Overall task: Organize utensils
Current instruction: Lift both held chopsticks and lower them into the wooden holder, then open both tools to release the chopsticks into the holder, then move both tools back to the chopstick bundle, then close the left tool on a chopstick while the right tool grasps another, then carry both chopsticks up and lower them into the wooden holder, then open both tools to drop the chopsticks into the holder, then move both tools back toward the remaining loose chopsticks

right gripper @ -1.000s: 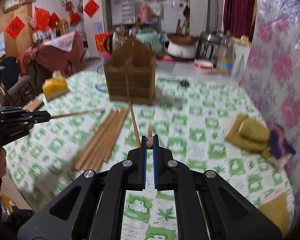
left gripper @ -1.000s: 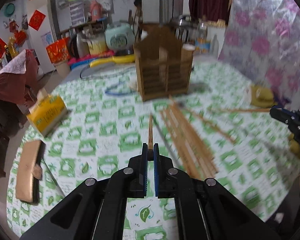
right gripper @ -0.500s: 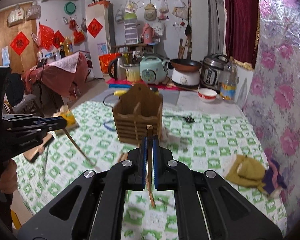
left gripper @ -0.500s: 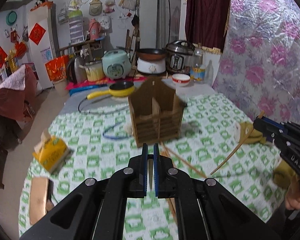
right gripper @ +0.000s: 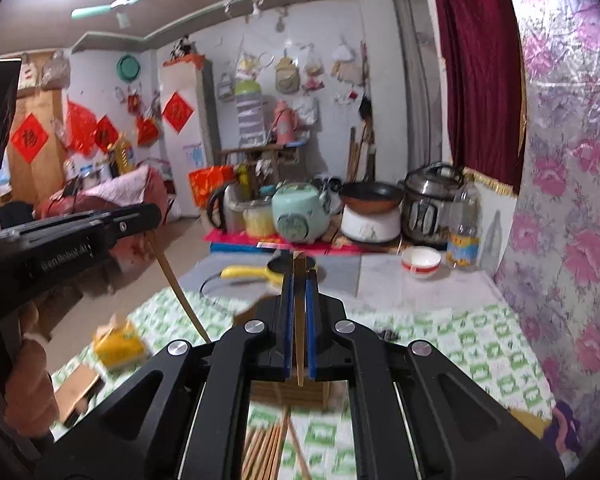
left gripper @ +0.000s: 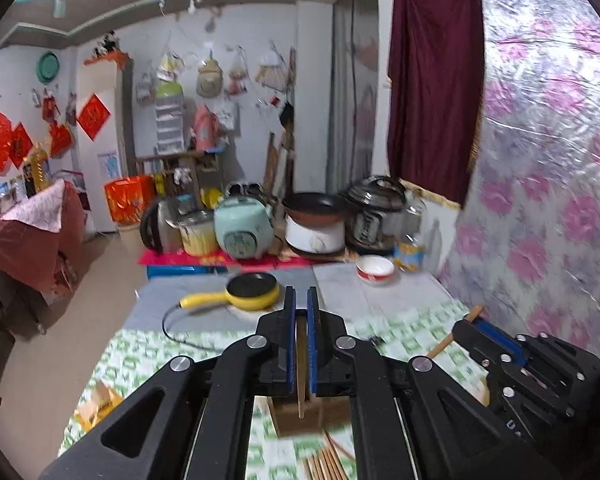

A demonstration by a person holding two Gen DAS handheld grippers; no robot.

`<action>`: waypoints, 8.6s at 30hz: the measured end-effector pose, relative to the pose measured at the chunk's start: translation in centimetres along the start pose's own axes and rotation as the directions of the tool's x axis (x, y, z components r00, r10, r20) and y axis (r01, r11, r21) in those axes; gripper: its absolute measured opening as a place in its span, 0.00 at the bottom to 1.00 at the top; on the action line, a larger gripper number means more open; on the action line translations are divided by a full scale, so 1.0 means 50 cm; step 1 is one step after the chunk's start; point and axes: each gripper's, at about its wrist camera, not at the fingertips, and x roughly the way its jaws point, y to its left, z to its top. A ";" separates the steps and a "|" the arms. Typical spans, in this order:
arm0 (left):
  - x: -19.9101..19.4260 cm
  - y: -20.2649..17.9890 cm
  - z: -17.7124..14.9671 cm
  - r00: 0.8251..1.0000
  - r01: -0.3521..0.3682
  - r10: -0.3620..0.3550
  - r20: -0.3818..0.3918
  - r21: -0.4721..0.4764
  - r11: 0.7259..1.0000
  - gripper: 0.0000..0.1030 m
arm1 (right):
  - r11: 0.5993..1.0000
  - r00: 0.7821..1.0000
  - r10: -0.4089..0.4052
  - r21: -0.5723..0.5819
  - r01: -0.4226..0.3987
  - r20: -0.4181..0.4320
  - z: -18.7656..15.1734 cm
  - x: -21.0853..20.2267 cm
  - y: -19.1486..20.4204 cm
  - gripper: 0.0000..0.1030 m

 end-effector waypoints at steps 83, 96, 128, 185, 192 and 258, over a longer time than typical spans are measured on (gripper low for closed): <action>0.012 0.072 -0.624 0.882 0.090 0.062 -0.467 0.297 0.951 0.96 | 0.995 0.887 -0.056 0.048 0.088 -0.457 -0.465 0.024 -0.135 0.84; 0.016 0.099 -0.632 0.875 0.018 0.152 -0.459 0.346 0.938 0.96 | 0.995 0.884 -0.059 0.048 0.092 -0.463 -0.465 0.027 -0.139 0.84; 0.047 0.081 -0.618 0.847 0.043 0.030 -0.530 0.125 0.991 0.24 | 0.998 0.847 0.030 -0.027 -0.053 -0.531 -0.491 0.010 -0.081 0.34; -0.115 0.062 -0.398 0.952 0.081 -0.065 -0.299 0.040 0.996 0.06 | 0.998 0.974 0.048 -0.018 -0.053 -0.223 -0.271 -0.151 -0.051 0.06; -0.090 0.050 -0.290 0.958 0.097 -0.089 -0.273 0.018 0.995 0.06 | 0.997 0.981 0.053 -0.045 -0.062 -0.184 -0.197 -0.140 -0.023 0.06; 0.071 0.164 -0.354 0.978 -0.085 0.044 -0.203 -0.197 0.977 0.95 | 1.000 0.996 -0.019 0.001 0.019 0.084 -0.128 -0.024 0.015 0.71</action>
